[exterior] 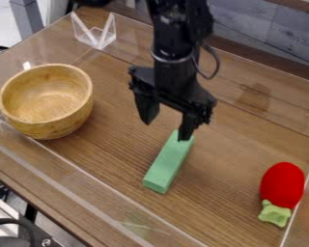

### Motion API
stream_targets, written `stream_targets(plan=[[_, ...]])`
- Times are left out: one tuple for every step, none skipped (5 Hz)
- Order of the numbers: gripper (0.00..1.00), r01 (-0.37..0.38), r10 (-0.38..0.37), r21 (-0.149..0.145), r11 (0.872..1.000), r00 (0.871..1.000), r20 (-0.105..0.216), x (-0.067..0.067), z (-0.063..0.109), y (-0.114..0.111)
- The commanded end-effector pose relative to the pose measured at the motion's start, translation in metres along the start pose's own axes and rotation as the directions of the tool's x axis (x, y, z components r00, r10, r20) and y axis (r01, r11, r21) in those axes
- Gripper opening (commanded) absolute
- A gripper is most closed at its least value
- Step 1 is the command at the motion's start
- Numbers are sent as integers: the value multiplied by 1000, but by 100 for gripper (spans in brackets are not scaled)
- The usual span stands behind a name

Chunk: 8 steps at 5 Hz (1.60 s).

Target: Put the green stick in the brown bowl

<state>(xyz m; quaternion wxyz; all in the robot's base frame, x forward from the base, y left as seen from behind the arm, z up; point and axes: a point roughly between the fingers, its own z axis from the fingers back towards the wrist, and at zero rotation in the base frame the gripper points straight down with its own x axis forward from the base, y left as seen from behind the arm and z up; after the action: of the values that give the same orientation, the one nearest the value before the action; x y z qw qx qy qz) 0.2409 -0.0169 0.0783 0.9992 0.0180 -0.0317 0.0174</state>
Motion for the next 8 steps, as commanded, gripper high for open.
stream_targets(plan=[[100,-3,3,-10,1000,999,36,-1,-3,-6],[100,-2,2,-12,1000,1000,22,-3,-16,-8],[100,-3,3,-15,1000,1000,7,-4,-29,-9],[100,-9,9,-15,1000,1000,-3,-3,-41,-9],[0,-13,13,-13,1000,1000,-8,-2,-48,-7],[0,-7,7,-12,1000,1000,-10,-1,-51,-7],[0,1,-1,-10,1000,1000,-10,0,-54,-7],[0,10,-10,-10,1000,1000,-11,1,-56,-7]])
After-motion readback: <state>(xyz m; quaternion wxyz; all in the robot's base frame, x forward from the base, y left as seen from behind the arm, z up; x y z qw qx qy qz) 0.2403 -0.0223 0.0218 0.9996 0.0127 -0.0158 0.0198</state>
